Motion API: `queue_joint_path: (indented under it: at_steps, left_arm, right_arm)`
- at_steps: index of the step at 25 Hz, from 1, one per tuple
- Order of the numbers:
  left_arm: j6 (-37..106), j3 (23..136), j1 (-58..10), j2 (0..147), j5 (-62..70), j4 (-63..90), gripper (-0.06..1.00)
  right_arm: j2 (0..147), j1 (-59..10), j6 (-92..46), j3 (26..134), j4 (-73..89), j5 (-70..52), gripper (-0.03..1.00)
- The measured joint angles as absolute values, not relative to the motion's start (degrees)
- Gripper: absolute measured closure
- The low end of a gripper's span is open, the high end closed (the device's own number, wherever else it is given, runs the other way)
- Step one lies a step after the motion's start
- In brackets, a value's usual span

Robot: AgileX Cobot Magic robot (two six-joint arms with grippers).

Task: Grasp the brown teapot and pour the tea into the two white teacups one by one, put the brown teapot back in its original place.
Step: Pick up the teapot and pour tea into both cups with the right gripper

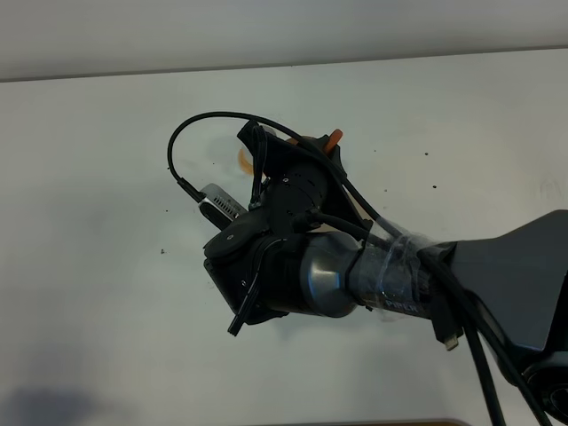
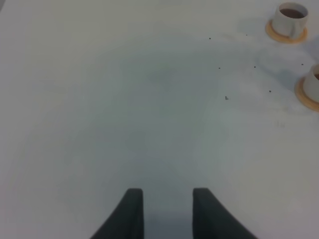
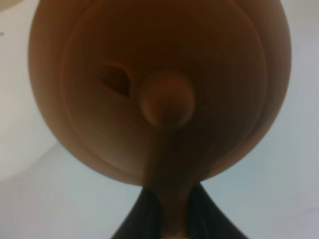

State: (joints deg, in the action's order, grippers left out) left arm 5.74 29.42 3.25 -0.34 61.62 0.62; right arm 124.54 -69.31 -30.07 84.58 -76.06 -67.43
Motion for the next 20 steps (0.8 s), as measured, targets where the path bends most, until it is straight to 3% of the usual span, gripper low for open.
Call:
queue_joint_path:
  at_steps: [20]
  left_arm:
    - [5.8,29.4,3.2,-0.3,61.6,0.6,0.7]
  right_arm:
    - [124.5,-69.3,-31.2,84.6,-77.5,-67.3,0.88]
